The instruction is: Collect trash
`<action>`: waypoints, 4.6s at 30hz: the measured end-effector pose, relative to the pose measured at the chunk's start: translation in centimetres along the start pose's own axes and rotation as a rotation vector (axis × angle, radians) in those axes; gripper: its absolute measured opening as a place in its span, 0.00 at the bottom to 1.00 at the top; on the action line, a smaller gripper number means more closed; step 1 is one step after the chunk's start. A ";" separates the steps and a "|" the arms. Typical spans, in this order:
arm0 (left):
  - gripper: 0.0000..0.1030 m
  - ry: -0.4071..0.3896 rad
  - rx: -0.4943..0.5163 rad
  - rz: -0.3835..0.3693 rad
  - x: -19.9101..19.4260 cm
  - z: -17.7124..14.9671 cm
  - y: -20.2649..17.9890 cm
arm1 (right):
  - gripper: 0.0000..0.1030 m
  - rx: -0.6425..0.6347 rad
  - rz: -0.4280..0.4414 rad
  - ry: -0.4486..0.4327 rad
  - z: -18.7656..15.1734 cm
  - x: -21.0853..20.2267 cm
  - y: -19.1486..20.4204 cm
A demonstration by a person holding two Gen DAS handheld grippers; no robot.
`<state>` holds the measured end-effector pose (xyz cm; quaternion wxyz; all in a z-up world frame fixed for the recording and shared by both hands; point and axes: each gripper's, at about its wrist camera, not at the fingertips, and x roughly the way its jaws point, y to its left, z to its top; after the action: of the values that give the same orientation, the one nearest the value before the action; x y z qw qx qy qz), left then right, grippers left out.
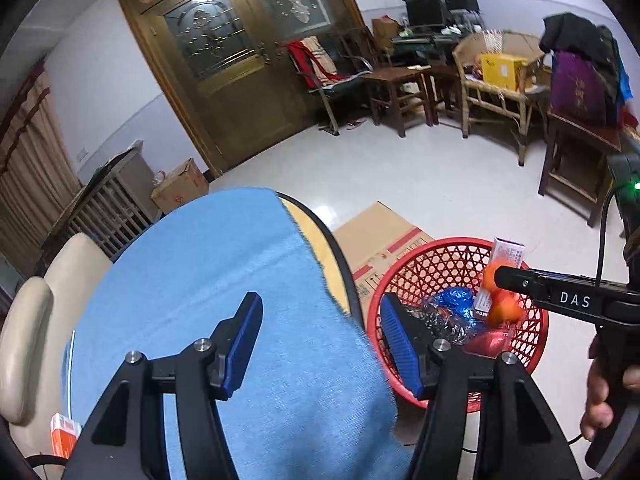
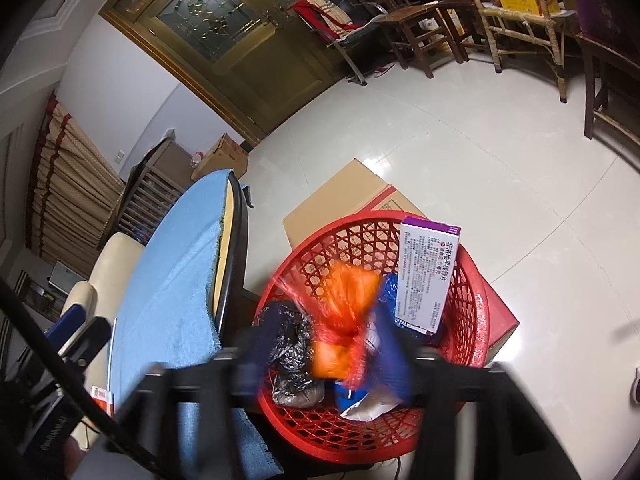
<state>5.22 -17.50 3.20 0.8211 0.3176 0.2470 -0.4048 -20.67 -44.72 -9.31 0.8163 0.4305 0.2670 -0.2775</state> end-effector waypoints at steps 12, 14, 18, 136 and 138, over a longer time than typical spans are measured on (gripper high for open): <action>0.75 -0.063 -0.121 0.083 -3.9 -2.6 5.9 | 0.63 -0.183 0.002 -0.056 -1.2 -1.8 7.5; 0.75 -0.067 -0.152 0.094 -4.8 -3.2 7.4 | 0.63 -0.238 0.015 -0.067 -1.9 -2.2 9.9; 0.75 -0.069 -0.237 0.153 -6.9 -4.9 11.2 | 0.63 -0.361 0.054 -0.088 -3.9 -3.1 15.0; 0.76 -0.040 -0.559 0.515 -20.1 -22.1 26.5 | 0.63 -0.831 0.204 -0.062 -21.6 -7.4 38.6; 0.76 -0.040 -0.557 0.517 -20.1 -22.1 26.4 | 0.63 -0.828 0.204 -0.061 -21.6 -7.4 38.5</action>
<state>12.58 21.06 10.10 0.9556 0.1261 0.2434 -0.1078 -3.78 -6.40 6.55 0.9510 0.0822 0.2880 -0.0774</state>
